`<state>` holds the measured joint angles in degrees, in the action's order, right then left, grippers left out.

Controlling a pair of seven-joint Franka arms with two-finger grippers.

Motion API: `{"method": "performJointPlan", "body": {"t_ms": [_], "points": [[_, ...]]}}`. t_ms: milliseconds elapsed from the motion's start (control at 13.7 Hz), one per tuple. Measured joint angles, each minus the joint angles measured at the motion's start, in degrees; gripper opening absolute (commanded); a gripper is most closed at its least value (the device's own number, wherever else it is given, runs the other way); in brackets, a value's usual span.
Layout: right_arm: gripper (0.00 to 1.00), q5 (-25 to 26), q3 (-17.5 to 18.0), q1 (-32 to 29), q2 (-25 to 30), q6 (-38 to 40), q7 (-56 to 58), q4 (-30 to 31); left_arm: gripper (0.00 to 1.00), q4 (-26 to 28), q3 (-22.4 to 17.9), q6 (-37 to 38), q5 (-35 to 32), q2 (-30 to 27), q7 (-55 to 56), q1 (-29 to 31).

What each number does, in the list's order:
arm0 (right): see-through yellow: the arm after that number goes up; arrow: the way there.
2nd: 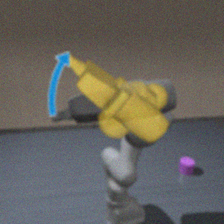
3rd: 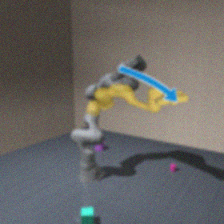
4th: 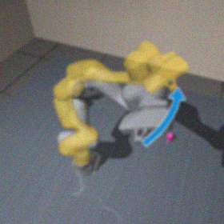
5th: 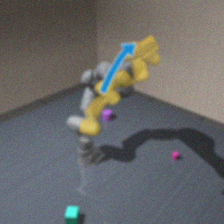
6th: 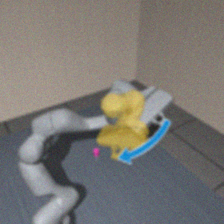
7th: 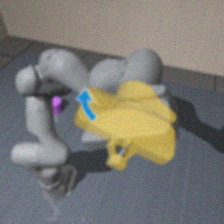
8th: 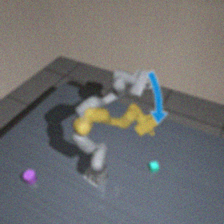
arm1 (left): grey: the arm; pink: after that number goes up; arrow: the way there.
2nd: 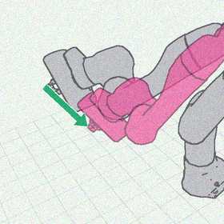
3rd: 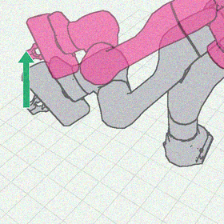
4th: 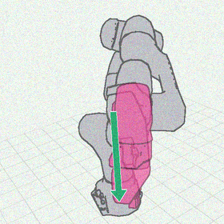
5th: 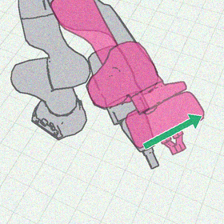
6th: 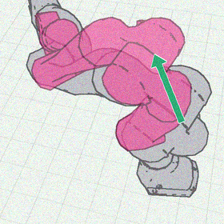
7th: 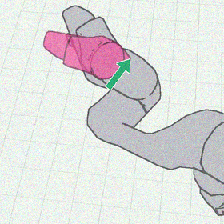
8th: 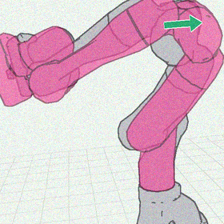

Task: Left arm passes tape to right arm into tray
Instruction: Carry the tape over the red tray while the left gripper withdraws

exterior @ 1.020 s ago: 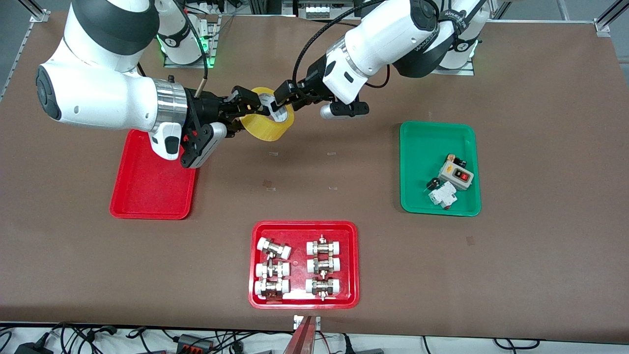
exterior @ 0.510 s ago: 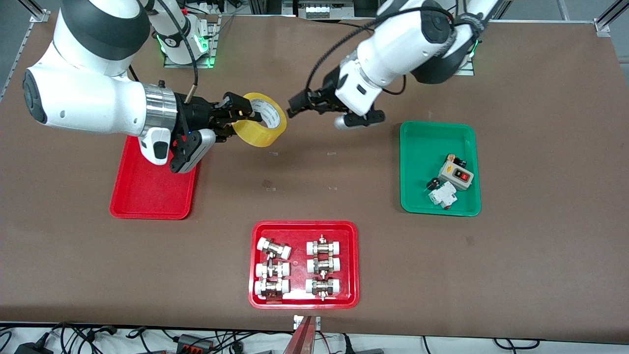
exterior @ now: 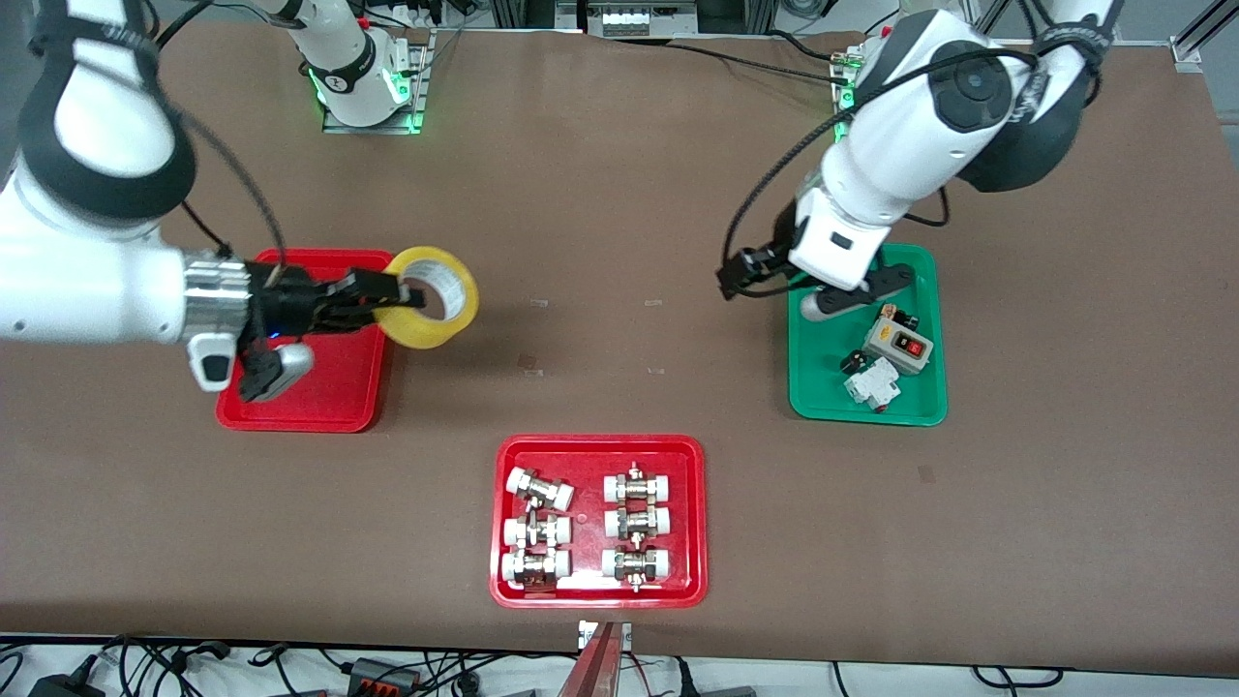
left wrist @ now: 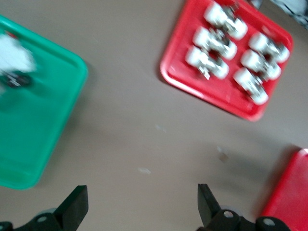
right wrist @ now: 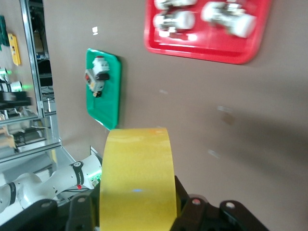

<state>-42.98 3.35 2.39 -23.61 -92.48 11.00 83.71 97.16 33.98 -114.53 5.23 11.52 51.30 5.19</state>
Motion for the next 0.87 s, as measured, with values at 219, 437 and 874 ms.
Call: {"method": "performJointPlan", "body": {"t_ms": [219,437,874], "points": [[0.24,1.86,-0.19,-8.16,-5.56,2.04,3.88,0.39,1.0,0.03,-0.02,2.12,-3.59,-0.24,0.0,1.15],[0.24,6.02,-0.19,-13.12,-9.71,2.51,6.36,0.55,1.0,-0.02,-0.02,5.84,-6.66,-1.09,-2.1,3.36],[0.24,6.27,-0.24,-22.08,-16.19,5.02,18.61,2.72,1.0,-0.18,-11.7,14.09,-6.77,-7.75,-19.44,2.51]]}}
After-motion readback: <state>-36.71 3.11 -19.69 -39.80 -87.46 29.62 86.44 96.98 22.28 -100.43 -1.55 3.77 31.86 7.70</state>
